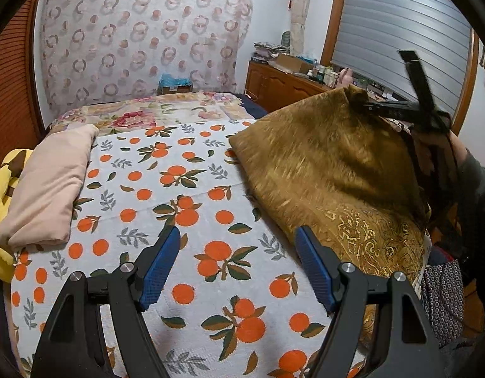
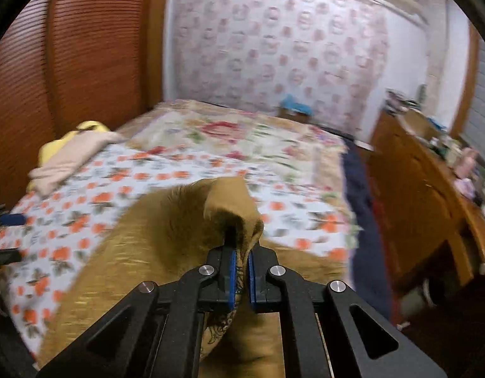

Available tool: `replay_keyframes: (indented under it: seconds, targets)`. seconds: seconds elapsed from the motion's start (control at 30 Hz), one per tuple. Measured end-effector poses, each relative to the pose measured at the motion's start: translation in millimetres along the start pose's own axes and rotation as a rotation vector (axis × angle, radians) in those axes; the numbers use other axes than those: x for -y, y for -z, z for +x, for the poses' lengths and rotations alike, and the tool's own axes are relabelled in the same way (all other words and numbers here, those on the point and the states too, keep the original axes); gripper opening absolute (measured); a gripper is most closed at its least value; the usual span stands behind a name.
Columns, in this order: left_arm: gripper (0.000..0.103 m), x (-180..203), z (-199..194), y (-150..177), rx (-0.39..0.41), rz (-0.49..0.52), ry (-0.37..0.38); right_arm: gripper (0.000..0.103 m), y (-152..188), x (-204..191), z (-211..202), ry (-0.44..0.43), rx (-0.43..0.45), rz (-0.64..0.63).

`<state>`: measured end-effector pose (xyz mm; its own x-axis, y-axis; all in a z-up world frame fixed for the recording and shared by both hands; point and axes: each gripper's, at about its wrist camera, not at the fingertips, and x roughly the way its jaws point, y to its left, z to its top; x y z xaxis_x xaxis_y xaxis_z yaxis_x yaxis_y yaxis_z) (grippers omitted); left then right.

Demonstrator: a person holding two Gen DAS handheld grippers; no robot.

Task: Fold small clothes
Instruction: 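Grasp the shirt edge with the right gripper and lift it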

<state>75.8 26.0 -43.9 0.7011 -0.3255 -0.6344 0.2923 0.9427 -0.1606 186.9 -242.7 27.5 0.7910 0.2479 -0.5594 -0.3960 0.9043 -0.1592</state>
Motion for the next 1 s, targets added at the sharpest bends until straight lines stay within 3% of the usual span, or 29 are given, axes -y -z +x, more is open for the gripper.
replay_keyframes:
  seconds: [0.1,0.27,0.4,0.47,0.77,1.0]
  targets:
    - [0.076,2.9,2.0,-0.1,-0.006,0.006,0.004,0.005,-0.1,25.5,16.3,0.059,-0.041,0.040]
    - [0.076,8.7,4.5,2.8,-0.020,0.016,0.012,0.006,3.0,45.0,45.3,0.062,-0.132,0.126]
    - [0.076,15.8,7.6,4.7,-0.030,0.028,0.020,0.041,4.4,44.5,44.0,0.096,-0.149,0.123]
    - [0.076,18.6,9.5,5.3,-0.030,0.030,0.023,0.044,7.1,46.5,33.9,0.085,-0.136,0.132]
    - [0.076,35.3,14.4,5.1,-0.022,0.036,0.040,0.044,61.2,15.2,-44.0,0.019,-0.054,0.116]
    - [0.076,49.0,19.7,6.1,-0.024,0.051,0.054,0.044,117.9,-4.5,-76.9,-0.027,-0.074,0.113]
